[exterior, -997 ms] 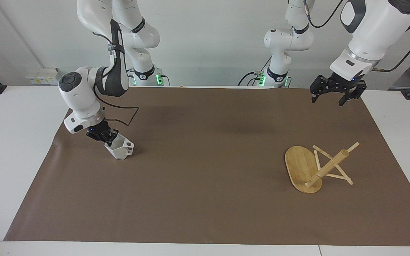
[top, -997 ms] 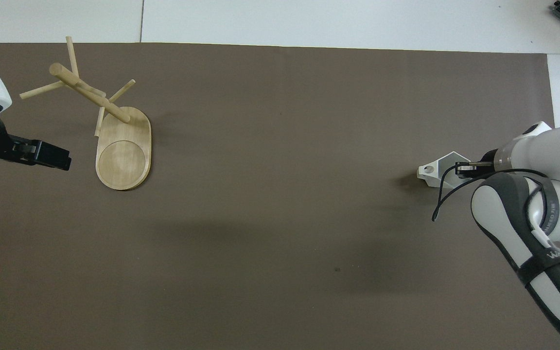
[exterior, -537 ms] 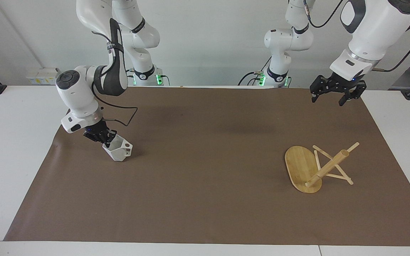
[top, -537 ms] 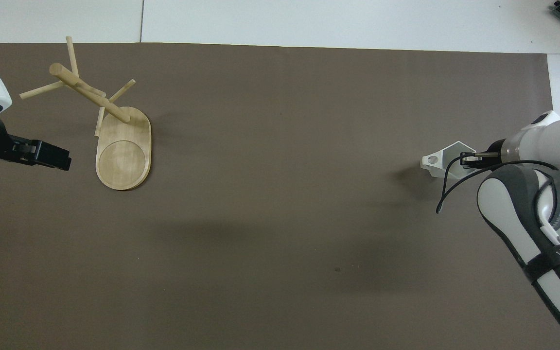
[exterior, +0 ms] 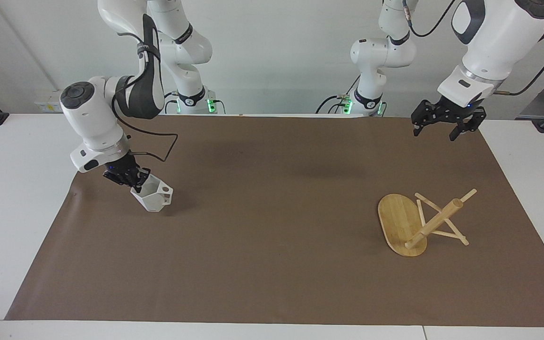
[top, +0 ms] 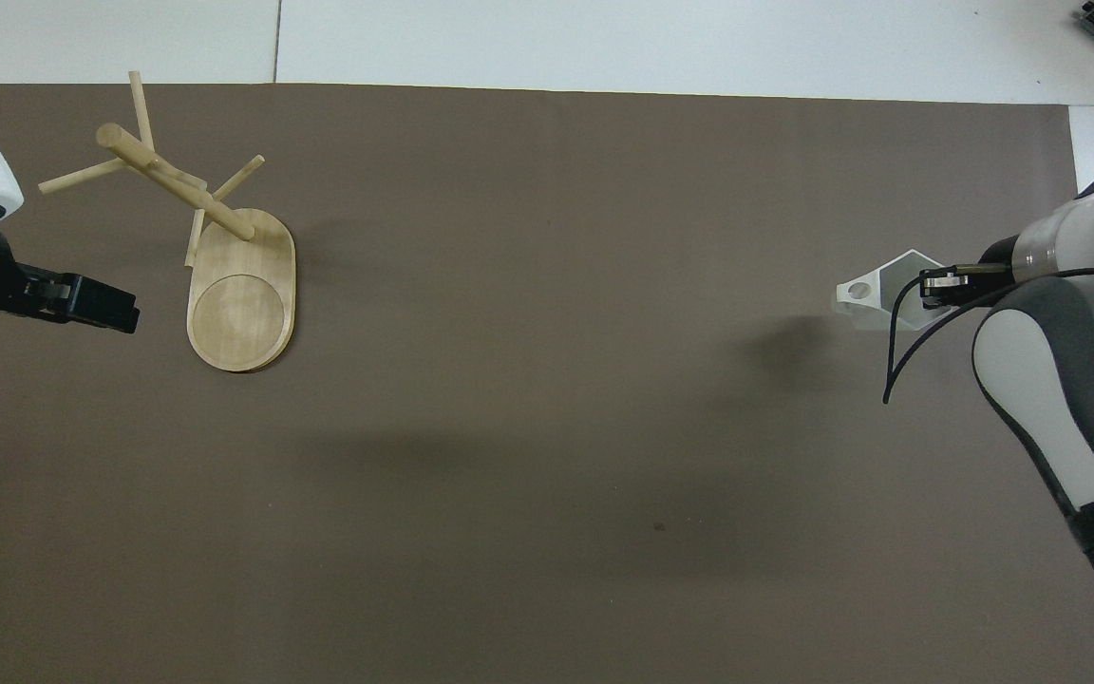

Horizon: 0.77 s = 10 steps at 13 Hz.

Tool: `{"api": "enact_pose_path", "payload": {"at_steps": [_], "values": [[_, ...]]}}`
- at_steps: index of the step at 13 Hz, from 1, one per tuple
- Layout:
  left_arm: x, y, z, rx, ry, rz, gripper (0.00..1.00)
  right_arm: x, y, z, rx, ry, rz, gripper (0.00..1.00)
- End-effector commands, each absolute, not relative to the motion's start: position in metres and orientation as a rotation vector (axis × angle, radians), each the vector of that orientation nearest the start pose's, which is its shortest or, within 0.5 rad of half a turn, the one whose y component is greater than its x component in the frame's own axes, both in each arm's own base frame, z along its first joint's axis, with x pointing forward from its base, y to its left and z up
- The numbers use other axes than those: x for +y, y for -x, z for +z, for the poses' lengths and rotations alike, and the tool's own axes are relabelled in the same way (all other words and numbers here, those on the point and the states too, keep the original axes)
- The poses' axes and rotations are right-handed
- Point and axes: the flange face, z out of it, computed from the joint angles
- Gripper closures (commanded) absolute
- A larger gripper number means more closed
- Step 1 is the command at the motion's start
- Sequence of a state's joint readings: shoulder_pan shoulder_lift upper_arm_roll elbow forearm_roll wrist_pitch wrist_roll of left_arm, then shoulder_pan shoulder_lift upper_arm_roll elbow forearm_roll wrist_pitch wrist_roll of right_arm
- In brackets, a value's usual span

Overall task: Hang cup on rack
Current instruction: 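Lift the white cup with the right gripper and tilt it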

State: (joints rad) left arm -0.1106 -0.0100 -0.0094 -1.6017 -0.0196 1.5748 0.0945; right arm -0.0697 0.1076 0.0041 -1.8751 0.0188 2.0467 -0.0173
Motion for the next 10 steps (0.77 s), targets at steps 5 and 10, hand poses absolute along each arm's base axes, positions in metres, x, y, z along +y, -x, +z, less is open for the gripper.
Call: {"api": "enact_pose_path", "payload": {"at_steps": [5, 10], "values": [[-0.065, -0.541, 0.619, 0.342, 3.156, 0.037, 0.00, -0.028, -0.590, 0.536, 0.165, 3.102, -0.072, 1.00], [-0.065, -0.540, 0.619, 0.345, 3.156, 0.042, 0.00, -0.029, -0.585, 0.576, 0.163, 3.103, -0.017, 1.00]]}}
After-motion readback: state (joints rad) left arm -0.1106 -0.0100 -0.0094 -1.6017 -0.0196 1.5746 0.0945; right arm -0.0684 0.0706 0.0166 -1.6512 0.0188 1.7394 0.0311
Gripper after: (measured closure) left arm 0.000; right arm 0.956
